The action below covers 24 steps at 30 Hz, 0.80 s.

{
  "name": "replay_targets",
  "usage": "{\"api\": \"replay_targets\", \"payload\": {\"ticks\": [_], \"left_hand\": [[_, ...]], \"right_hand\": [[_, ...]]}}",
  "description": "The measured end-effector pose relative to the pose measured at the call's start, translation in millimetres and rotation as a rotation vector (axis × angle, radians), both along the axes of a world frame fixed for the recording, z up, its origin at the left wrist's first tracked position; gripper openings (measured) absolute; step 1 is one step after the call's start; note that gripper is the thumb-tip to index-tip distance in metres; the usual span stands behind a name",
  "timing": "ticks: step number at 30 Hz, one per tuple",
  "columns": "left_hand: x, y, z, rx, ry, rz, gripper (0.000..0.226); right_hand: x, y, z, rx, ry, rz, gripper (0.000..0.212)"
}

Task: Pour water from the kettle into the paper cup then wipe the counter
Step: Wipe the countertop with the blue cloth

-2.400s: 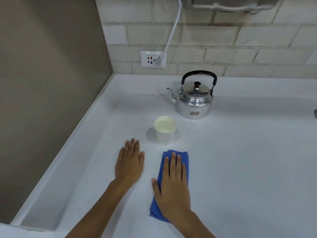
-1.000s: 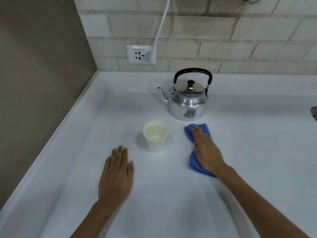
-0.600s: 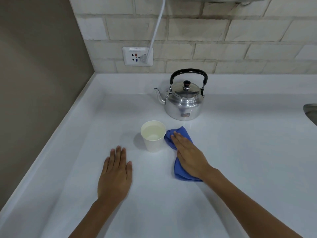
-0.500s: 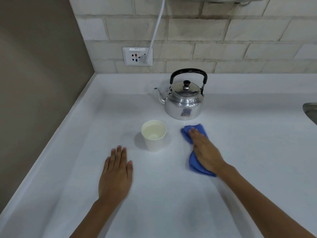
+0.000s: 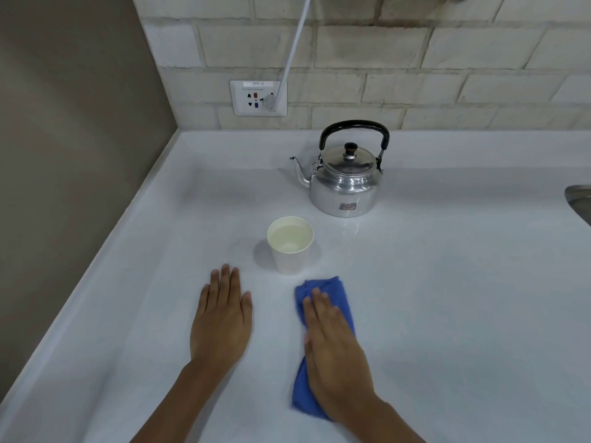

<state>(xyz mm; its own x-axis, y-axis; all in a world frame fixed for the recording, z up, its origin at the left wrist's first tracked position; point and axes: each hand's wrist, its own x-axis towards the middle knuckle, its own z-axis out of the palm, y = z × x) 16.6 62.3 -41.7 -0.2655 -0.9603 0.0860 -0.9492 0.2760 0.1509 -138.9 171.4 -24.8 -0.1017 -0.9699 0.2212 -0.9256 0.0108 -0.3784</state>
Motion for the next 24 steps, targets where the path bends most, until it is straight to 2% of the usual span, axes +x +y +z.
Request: {"api": "replay_targets", "payload": {"ticks": [3,5,8,11,15,17,20,22,24], "left_hand": [[1.8,0.0,0.8,0.003,0.009,-0.013,0.065],[1.7,-0.3,0.5,-0.002,0.020,-0.016,0.071],[-0.1,-0.2,-0.4,-0.015,0.023,-0.010,0.064],[-1.1,0.2,-0.8,-0.022,0.026,-0.007,0.067],[1.8,-3.0,-5.3,0.004,0.051,0.017,0.053],[3.3,-4.8,-3.4,0.046,0.101,0.007,0.053],[6.5,-2.3,8.0,0.121,0.285,0.006,0.053],[4.3,9.7,19.9,0.130,0.447,0.010,0.054],[-7.5,28.1,24.4,0.097,0.478,-0.070,0.057]], "right_hand": [[-11.9,5.2,5.9,-0.015,0.037,0.079,0.039],[-27.3,4.0,6.7,0.002,-0.004,0.058,0.043],[-25.8,0.8,9.1,0.016,-0.038,-0.010,0.043],[4.0,-2.5,10.2,0.069,-0.004,-0.054,0.054],[50.1,-10.3,7.2,0.074,0.002,-0.004,0.051],[58.3,-13.4,6.4,0.072,-0.040,0.084,0.054],[37.3,-16.2,2.9,0.080,-0.261,0.191,0.053],[4.1,-21.0,2.9,0.050,-0.323,0.105,0.050],[-34.8,-33.1,3.3,0.024,-0.250,-0.037,0.048]]}}
